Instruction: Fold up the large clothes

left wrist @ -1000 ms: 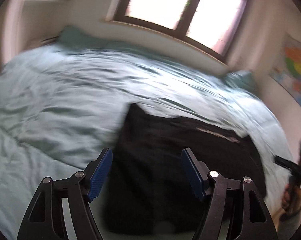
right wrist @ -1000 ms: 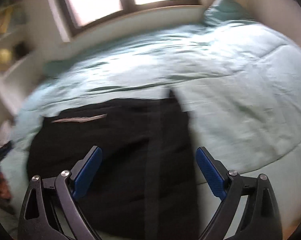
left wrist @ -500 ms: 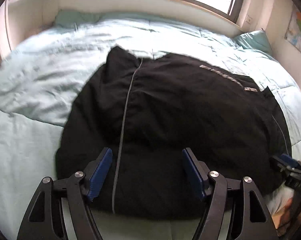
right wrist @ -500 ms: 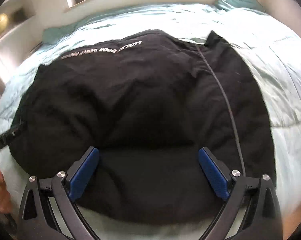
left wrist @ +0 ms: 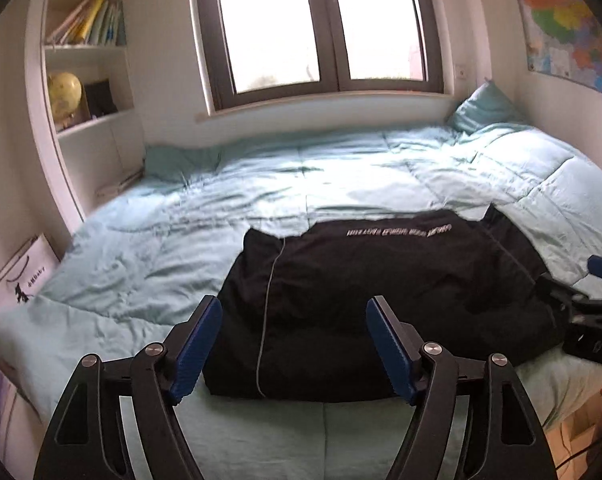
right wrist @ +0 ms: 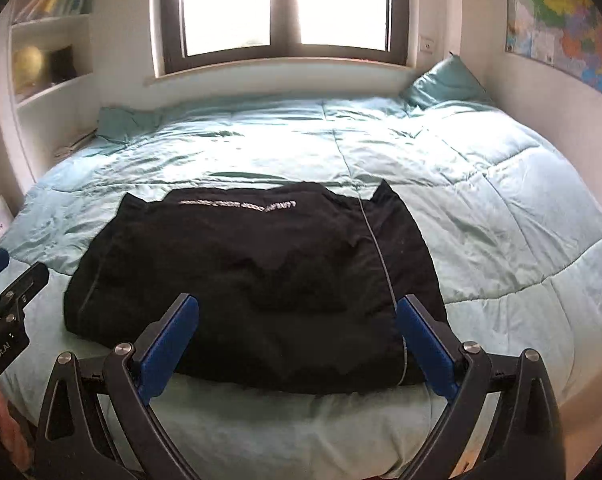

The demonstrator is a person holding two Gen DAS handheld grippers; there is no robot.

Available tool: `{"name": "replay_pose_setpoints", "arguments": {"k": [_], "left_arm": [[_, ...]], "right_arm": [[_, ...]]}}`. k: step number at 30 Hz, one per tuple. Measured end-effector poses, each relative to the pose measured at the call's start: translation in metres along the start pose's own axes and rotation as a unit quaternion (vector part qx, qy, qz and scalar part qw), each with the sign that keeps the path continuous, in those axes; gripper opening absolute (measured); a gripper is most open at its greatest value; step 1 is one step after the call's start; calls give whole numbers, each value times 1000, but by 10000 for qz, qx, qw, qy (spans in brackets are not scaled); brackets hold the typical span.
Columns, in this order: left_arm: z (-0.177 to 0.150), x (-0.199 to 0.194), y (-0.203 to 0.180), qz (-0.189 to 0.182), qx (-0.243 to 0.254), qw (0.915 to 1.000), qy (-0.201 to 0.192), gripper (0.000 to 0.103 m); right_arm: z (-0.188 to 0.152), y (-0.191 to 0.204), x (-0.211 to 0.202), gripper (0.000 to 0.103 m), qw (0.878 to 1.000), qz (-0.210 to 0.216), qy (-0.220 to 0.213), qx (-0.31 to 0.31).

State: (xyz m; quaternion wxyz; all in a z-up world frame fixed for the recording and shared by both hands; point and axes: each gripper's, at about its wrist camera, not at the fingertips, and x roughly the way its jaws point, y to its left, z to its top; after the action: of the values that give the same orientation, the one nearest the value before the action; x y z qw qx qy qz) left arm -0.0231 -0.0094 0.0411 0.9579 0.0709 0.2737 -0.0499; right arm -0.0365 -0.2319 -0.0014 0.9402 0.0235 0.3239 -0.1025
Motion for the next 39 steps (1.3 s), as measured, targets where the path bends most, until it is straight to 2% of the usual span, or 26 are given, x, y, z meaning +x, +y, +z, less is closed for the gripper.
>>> {"name": "replay_pose_setpoints", "arguments": {"k": [4,11,18,39], "left_arm": [[5,-16,-7,27,-8,9999,-103,77],[2,-3,-11,-141,-41,9998,120,77],[-3,16,-11,-171,-5,9993,336,77],[-7,26,-6,-178,-33,9988,457,77]], "right_arm": [[2,4,-9,100,9999,123,-16,-23],[1,7,0,100,9997,225,104,-39],[-4,10,20,100,9986,340,414,5],[-11,17,33,100,9969,421,665,93]]}}
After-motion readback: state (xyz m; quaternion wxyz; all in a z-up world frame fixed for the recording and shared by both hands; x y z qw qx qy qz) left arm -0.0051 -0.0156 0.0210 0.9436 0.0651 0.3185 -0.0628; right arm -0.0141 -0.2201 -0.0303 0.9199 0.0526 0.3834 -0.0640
